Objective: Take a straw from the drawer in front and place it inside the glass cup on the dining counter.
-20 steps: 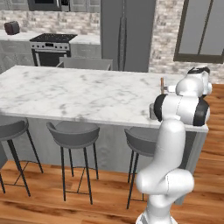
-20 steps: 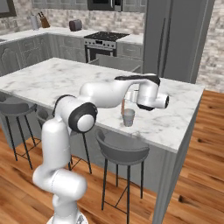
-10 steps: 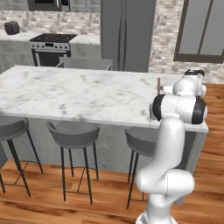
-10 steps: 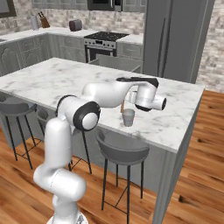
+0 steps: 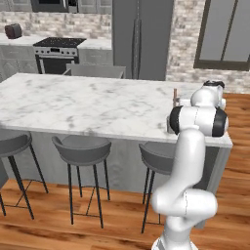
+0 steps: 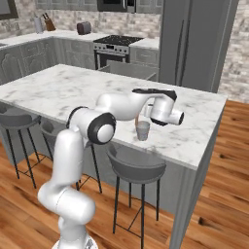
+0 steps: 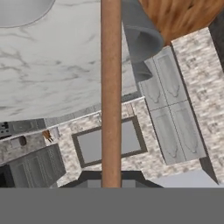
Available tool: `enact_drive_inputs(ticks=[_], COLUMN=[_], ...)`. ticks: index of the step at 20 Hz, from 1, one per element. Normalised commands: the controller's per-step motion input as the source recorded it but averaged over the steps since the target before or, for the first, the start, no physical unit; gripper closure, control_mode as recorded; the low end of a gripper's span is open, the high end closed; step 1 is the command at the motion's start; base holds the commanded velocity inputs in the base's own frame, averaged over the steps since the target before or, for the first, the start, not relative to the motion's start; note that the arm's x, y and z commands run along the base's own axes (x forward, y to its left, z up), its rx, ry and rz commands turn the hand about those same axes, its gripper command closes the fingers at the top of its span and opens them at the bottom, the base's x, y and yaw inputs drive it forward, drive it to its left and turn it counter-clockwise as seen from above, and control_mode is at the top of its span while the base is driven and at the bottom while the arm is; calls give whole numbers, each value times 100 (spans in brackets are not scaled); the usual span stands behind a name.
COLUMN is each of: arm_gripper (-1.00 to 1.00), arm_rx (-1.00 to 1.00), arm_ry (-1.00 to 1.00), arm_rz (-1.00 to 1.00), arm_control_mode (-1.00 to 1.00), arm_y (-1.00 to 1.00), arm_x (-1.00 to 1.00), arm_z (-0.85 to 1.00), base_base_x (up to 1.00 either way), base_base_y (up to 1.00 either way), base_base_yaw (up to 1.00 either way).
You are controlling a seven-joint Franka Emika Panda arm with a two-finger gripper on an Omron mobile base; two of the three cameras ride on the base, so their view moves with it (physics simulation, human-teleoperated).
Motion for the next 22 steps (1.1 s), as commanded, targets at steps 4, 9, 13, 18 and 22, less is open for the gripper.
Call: enact_drive_inputs(ticks=[4, 9, 13, 18, 22], arm_gripper=[100, 100, 100, 100, 100], arm_rx=[0, 0, 0, 0, 1], arm_ry=[-5, -6, -9, -9, -6], arm_rz=[0, 0, 0, 0, 0], arm_control_mode=[-100, -100, -100, -100, -100], arm_y=[-2, -10, -15, -12, -4], arm_x=[14, 5, 5, 11, 5], arm_z=[-32, -24, -8, 0, 27], base_base_x=[0, 0, 0, 0, 0], base_base_y=[0, 0, 0, 0, 0], base_base_yaw=[0, 0, 0, 0, 0])
